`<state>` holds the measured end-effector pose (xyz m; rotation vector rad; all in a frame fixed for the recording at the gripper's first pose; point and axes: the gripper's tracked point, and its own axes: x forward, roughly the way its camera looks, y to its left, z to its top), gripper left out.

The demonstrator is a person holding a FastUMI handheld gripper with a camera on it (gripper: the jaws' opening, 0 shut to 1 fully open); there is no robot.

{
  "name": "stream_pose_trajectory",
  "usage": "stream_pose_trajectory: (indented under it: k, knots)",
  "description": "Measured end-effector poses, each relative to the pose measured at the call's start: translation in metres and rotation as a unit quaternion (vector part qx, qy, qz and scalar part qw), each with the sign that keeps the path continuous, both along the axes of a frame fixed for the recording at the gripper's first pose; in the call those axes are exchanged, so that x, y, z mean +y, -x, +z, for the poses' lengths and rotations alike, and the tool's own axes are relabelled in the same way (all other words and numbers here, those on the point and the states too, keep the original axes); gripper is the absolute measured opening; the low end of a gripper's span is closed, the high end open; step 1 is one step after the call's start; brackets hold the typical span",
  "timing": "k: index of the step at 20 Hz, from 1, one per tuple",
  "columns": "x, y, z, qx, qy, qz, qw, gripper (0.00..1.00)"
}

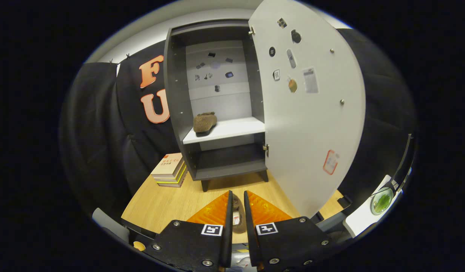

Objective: Open the shoe cabinet door, grab the shoes and put them into the shoe cabinet, then close the shoe cabinet door.

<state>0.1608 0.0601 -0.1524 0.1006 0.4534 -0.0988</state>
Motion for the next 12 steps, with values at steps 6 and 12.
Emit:
stream_pose_trajectory:
  k: [6, 12]
  knots:
    - [0.037, -0.024, -0.091, 0.073, -0.032, 0.04, 0.996, 0.18]
    - [0.055, -0.059, -0.183, 0.14, -0.055, 0.068, 0.986, 0.19]
